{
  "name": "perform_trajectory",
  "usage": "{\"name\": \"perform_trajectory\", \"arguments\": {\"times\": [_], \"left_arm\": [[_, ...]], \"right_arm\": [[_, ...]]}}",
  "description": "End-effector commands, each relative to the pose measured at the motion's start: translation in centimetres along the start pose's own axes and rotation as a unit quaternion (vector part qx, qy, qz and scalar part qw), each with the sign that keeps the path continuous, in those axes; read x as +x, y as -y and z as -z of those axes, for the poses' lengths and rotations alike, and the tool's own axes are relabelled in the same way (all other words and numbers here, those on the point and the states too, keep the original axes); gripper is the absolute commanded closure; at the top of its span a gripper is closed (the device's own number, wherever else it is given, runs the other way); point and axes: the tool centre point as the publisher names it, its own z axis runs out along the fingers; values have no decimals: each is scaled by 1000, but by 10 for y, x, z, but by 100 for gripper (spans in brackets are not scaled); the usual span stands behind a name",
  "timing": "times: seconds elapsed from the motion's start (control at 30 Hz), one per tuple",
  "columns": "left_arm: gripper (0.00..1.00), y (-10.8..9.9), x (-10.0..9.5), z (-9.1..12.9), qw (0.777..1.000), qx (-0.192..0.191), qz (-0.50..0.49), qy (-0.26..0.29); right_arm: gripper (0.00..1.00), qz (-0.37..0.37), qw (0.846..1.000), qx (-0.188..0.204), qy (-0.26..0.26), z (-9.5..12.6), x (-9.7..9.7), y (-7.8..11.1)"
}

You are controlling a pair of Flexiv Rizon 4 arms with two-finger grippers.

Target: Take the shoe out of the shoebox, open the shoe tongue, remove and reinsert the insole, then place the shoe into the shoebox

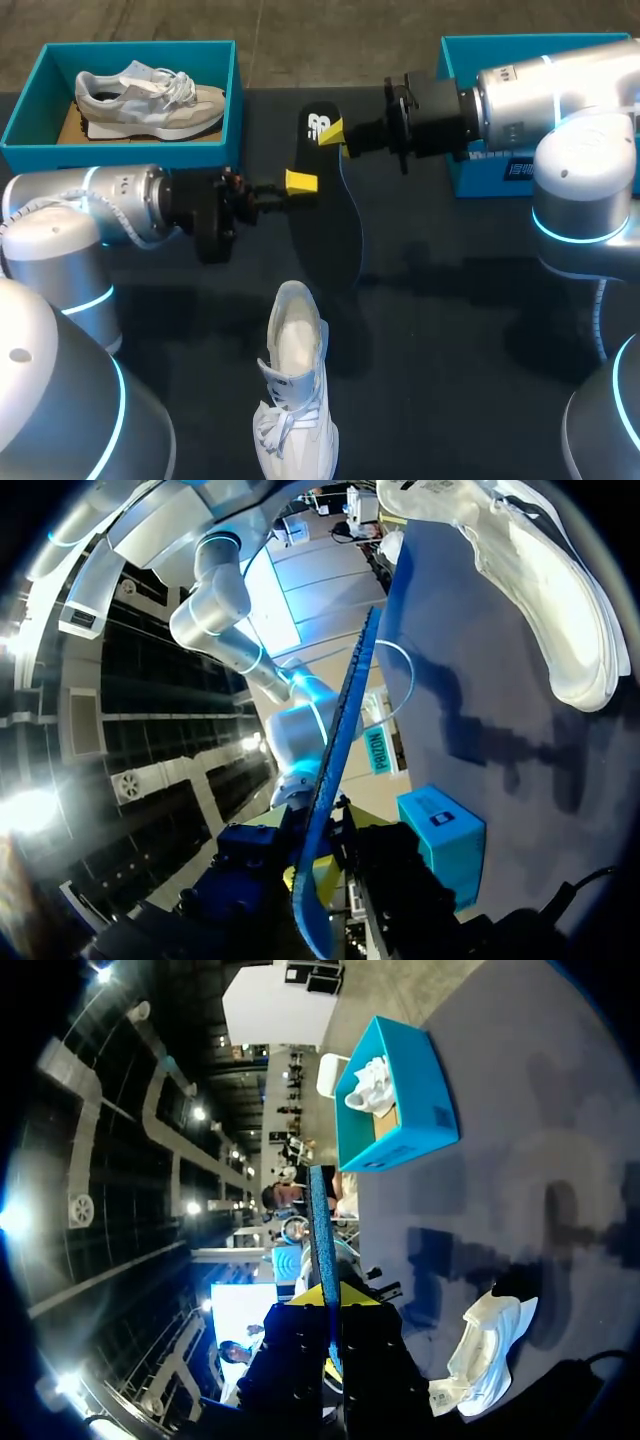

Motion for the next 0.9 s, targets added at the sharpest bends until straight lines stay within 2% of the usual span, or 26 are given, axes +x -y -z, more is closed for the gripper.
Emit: {"name": "perform_trajectory", "arguments": {"times": [0.03,0.33,0.53,0.63,0.7,0.9], "left_arm": [[68,0,1,-4,1000,1,-1,-2],[71,0,1,-6,1000,4,-3,0],[85,-1,-2,-6,1000,1,-7,2],[89,-3,-2,-7,1000,-1,-7,2],[100,-3,-2,-7,1000,-2,-6,3],[100,-3,-3,-9,1000,1,-8,4]], "right_arm": [[100,0,1000,0,1,-2,0,0],[100,0,1000,0,1,-2,0,0],[100,0,1000,0,1,-2,0,0],[100,0,1000,0,1,-2,0,0],[100,0,1000,0,1,-2,0,0],[100,0,1000,0,1,-2,0,0]]}}
